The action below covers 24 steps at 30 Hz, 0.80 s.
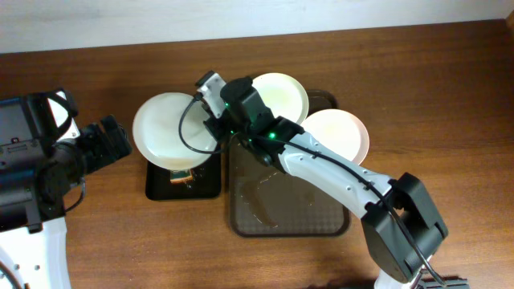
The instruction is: Clean dirty plates on tray and stack at the side
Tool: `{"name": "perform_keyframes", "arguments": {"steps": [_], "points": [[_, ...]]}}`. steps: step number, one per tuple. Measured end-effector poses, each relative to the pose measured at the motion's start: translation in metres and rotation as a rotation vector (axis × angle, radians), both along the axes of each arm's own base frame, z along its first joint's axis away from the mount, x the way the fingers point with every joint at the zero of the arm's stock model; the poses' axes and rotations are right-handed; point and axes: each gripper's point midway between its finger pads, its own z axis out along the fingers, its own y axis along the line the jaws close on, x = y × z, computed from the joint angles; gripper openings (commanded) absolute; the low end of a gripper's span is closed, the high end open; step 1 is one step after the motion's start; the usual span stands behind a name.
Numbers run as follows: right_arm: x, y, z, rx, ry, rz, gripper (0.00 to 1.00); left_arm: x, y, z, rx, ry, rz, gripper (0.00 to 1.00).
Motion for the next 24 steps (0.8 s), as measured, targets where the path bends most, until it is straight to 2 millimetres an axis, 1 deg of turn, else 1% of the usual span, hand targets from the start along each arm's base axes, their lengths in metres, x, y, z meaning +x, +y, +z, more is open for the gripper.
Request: {"name": "perform_keyframes", "arguments": {"steps": [5,11,16,20,22,24], "points": [[-0.008,0.014,0.026,-0.069,-0.178,0.104,0.04,0.0,0.0,0.0,0.0,0.0,0.0,1.0],[-0.007,0.018,0.042,-0.119,-0.311,0.157,0.04,0.0,0.0,0.0,0.0,0.0,0.0,1.0],[-0.008,0.018,0.054,-0.157,-0.392,0.186,0.04,0.0,0.0,0.0,0.0,0.0,0.0,1.0],[-0.01,0.017,0.081,-0.131,-0.464,0.18,0.04,0.0,0.0,0.0,0.0,0.0,0.0,1.0],[-0.013,0.014,0.096,-0.135,-0.511,0.184,0.04,0.0,0.0,0.0,0.0,0.0,0.0,1.0],[-0.015,0.012,0.108,-0.138,-0.546,0.187,0.04,0.0,0.0,0.0,0.0,0.0,0.0,1.0]]}}
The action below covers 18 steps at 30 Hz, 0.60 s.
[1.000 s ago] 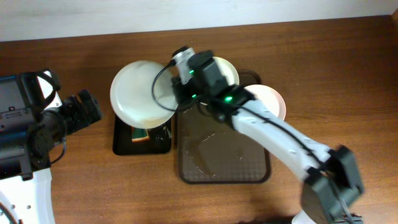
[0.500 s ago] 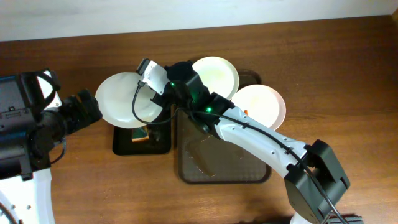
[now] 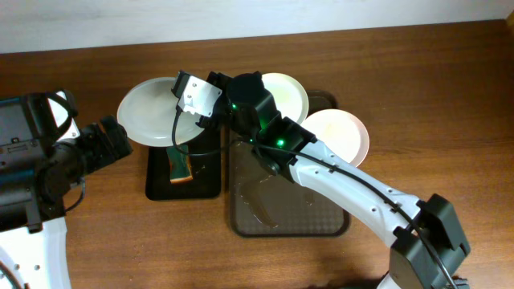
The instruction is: Clean dirty plates on tray and stack at the side
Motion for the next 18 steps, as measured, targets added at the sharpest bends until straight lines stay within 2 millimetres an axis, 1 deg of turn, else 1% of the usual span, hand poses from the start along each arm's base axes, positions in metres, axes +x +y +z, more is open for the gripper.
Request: {"name": "perform_keyframes", "arguments": {"steps": [2,11,16,18], "points": [[-0.0009,-0.0008,0.0037,-0.011,-0.021,0.004,0.04,0.0,0.0,0.0,0.0,0.0,0.0,1.0],[-0.0011,-0.001,0.0043,-0.072,-0.085,0.019,0.04,0.0,0.0,0.0,0.0,0.0,0.0,1.0],[-0.0033,-0.0029,0.0085,-0.08,-0.096,0.021,0.04,0.0,0.0001,0.0,0.0,0.0,0.0,1.0],[-0.0058,-0.0053,0.0045,-0.1,-0.075,0.023,0.04,-0.0001,0.0,-0.0001,0.0,0.0,0.0,1.0]]}}
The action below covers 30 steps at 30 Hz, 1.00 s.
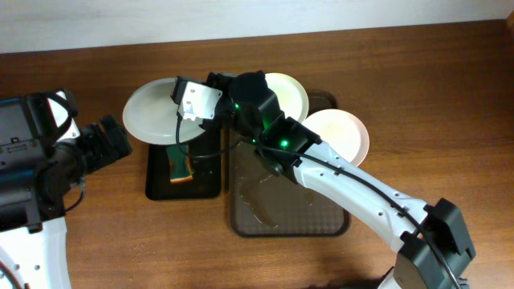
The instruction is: Clean dirty plates on tray and stack at the side
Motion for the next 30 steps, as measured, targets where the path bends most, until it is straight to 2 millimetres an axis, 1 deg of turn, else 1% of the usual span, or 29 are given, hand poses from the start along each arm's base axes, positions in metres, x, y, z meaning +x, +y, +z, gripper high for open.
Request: {"name": "perform_keyframes", "arguments": {"steps": [2,4,5,7,8,10,12,14,15,16,17,18,19,20,21,22,23,24,25,26,27,28,30], "points": [[0.0,-0.004,-0.007,0.002,0.053,-0.029,0.04,0.0,0.0,0.0,0.0,-0.001,0.0,1.0],[0.007,-0.016,-0.017,0.055,0.157,-0.133,0.04,0.0,0.0,0.0,0.0,0.0,0.0,1.0],[0.011,-0.025,-0.021,0.09,0.212,-0.206,0.04,0.0,0.0,0.0,0.0,0.0,0.0,1.0],[0.016,-0.048,-0.029,0.155,0.313,-0.358,0.04,0.0,0.0,0.0,0.0,0.0,0.0,1.0],[0.016,-0.063,-0.03,0.201,0.368,-0.438,0.04,0.0,0.0,0.0,0.0,0.0,0.0,1.0],[0.018,-0.097,-0.026,0.285,0.449,-0.564,0.04,0.0,0.0,0.0,0.0,0.0,0.0,1.0],[0.017,-0.15,-0.024,0.39,0.56,-0.726,0.04,0.0,0.0,0.0,0.0,0.0,0.0,1.0],[0.018,-0.212,-0.025,0.495,0.648,-0.895,0.04,0.0,0.0,0.0,0.0,0.0,0.0,1.0],[0.017,-0.249,-0.029,0.558,0.7,-0.996,0.04,0.0,0.0,0.0,0.0,-0.001,0.0,1.0],[0.015,-0.284,-0.034,0.612,0.739,-1.088,0.04,0.0,0.0,0.0,0.0,0.0,0.0,1.0],[0.013,-0.309,-0.041,0.647,0.783,-1.15,0.04,0.0,0.0,0.0,0.0,-0.001,0.0,1.0],[0.009,-0.342,-0.052,0.699,0.843,-1.232,0.04,0.0,0.0,0.0,0.0,0.0,0.0,1.0],[0.006,-0.369,-0.058,0.739,0.872,-1.291,0.04,0.0,0.0,0.0,0.0,-0.001,0.0,1.0],[0.003,-0.405,-0.063,0.807,0.895,-1.364,0.04,0.0,0.0,0.0,0.0,0.0,0.0,1.0],[-0.001,-0.434,-0.067,0.864,0.904,-1.421,0.04,0.0,0.0,0.0,-0.001,0.0,0.0,1.0],[-0.007,-0.458,-0.072,0.908,0.912,-1.477,0.04,0.0,0.0,0.0,-0.001,0.0,0.0,1.0],[-0.017,-0.487,-0.08,0.953,0.931,-1.547,0.04,0.0,0.0,0.0,0.0,-0.001,0.0,1.0],[-0.027,-0.502,-0.089,0.981,0.965,-1.602,0.04,0.0,0.0,0.0,-0.001,-0.001,-0.001,1.0],[-0.04,-0.538,-0.102,1.03,0.971,-1.699,0.04,0.0,0.0,0.0,-0.002,-0.001,-0.001,1.0],[-0.047,-0.551,-0.109,1.05,0.987,-1.736,0.04,0.0,0.0,0.0,-0.002,0.0,-0.002,1.0],[-0.058,-0.569,-0.124,1.081,1.029,-1.794,0.04,0.0,0.0,0.0,-0.002,-0.001,-0.002,1.0],[-0.069,-0.588,-0.144,1.107,1.075,-1.857,0.04,0.0,0.0,0.0,-0.002,-0.001,-0.001,1.0],[-0.084,-0.608,-0.174,1.123,1.147,-1.939,0.04,0.0,0.0,0.0,-0.002,-0.001,-0.001,1.0]]}}
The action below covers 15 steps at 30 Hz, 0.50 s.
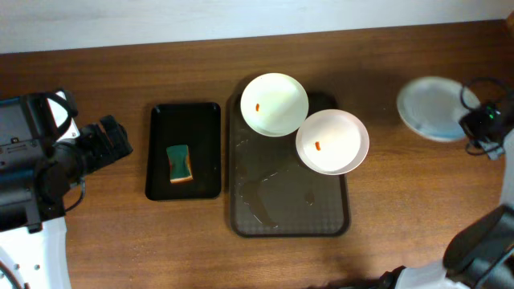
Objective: Clean dirty plates on tray and stack at the side
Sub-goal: 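Set the white plate down on the table at right and release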
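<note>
Two white plates, each with a small orange smear, lie on the brown tray (289, 210): one (275, 104) at its far left corner, the other (332, 141) to the right, overlapping it. A third white plate (432, 107), blurred, is off the tray at the far right of the table. My right gripper (472, 122) is at that plate's right rim and seems shut on it; the fingers hardly show. My left gripper (108, 143) stays at the left edge, away from everything, its jaws unreadable.
A small black tray (205, 128) left of the brown tray holds a green and orange sponge (180, 163). Wet streaks mark the brown tray's near half. The left arm's bulk fills the left edge.
The right arm has left the middle of the table. The plate that hung over the black tray's far end is now at the far right. The sponge and tray plates now show fully.
My right gripper first held a white plate over the black tray, covering the sponge. It then held it further back and left, uncovering the sponge. Now the plate is at the right side of the table. The left arm never moved.
</note>
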Tool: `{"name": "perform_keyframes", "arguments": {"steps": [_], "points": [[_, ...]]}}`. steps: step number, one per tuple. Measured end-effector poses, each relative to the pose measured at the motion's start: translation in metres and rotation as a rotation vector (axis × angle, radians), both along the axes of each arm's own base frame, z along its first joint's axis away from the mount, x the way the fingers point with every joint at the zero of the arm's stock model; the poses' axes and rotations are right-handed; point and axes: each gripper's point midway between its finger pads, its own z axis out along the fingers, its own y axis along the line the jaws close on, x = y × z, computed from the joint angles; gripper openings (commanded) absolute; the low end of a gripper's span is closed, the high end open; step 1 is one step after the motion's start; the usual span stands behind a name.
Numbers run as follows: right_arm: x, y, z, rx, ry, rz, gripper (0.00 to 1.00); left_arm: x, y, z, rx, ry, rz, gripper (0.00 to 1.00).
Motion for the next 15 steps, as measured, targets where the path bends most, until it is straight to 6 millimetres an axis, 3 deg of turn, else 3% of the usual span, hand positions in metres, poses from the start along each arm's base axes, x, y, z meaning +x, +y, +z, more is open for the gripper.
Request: {"name": "perform_keyframes", "arguments": {"steps": [4,6,7,9,11,15], "points": [[-0.012,-0.007,-0.048,0.087,0.101,-0.034,0.04,0.0,0.0,0.0,0.0,0.0,0.0,1.0],[-0.012,-0.005,-0.059,0.112,0.12,-0.03,0.06,0.0,0.0,0.0,0.0,0.0,0.0,1.0],[-0.011,-0.005,-0.06,0.115,0.122,-0.029,0.12,0.0,0.0,0.0,0.0,0.0,0.0,1.0],[-0.011,-0.005,-0.061,0.117,0.12,-0.027,0.58,0.0,0.0,0.0,0.0,0.0,0.0,1.0],[-0.01,-0.002,-0.061,0.126,0.117,-0.011,0.64,0.0,0.0,0.0,0.0,0.0,0.0,1.0],[-0.003,0.017,-0.059,0.203,0.074,0.09,0.65,0.0,0.0,0.0,0.0,0.0,0.0,1.0]]}}
